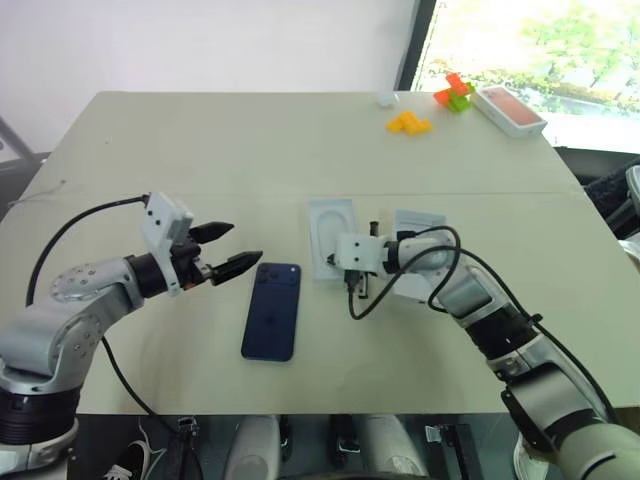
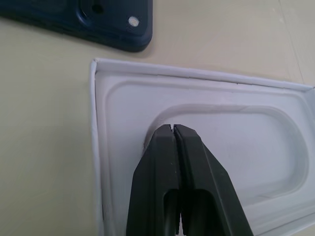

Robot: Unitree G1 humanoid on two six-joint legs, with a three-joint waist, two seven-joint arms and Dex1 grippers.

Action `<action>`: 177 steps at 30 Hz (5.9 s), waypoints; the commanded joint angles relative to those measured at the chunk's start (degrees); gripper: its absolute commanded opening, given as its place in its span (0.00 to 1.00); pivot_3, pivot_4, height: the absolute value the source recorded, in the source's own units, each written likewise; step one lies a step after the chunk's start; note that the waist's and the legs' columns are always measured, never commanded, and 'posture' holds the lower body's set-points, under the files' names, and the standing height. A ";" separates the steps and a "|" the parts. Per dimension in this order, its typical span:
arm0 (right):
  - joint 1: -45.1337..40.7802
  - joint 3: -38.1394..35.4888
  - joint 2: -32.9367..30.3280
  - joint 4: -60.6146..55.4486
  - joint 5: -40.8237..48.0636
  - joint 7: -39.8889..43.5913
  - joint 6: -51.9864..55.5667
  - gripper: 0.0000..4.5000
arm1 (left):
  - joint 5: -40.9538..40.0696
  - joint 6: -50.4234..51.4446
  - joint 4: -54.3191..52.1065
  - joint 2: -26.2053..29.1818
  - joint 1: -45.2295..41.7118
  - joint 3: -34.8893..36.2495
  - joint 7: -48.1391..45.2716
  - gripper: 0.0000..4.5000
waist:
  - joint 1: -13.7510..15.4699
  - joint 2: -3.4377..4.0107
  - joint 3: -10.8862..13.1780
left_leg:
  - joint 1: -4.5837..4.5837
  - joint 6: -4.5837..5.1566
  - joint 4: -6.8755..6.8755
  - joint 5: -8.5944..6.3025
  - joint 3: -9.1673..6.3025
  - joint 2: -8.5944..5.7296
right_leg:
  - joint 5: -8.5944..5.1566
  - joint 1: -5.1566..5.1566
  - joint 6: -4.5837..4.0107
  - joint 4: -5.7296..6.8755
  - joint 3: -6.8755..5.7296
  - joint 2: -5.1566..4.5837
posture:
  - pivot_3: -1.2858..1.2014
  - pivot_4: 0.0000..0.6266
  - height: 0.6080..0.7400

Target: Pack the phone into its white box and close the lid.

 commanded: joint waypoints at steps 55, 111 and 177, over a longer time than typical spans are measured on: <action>6.98 5.68 -6.92 -5.97 -9.93 2.49 -33.29 0.02 | -47.89 32.97 7.15 0.14 11.50 12.12 32.52 0.99 | 0.15 -0.06 -0.04 | 0.04 -0.02 0.01 0.01 -0.04 -0.01 | -0.01 0.07 -0.01 -0.09 0.00 -0.04 | 0.52 0.24 0.98; 2.81 11.11 2.44 8.62 -21.77 -7.16 -41.08 0.02 | -71.18 23.27 11.54 -1.50 3.44 -5.69 42.72 0.99 | 0.37 -0.24 -0.76 | 1.95 -0.31 -0.85 -0.06 -0.08 -0.12 | -0.28 1.86 -0.40 -0.75 0.00 -0.05 | 0.52 0.24 0.98; -2.42 5.20 -2.41 -15.51 -3.94 11.07 -20.56 0.02 | -70.10 19.93 10.18 -0.84 8.04 -6.93 38.27 0.99 | 0.14 -0.35 0.01 | 1.00 -0.30 -1.20 0.14 -0.09 -0.14 | -0.27 0.79 -0.35 -0.79 -0.03 -0.04 | 0.52 0.24 0.98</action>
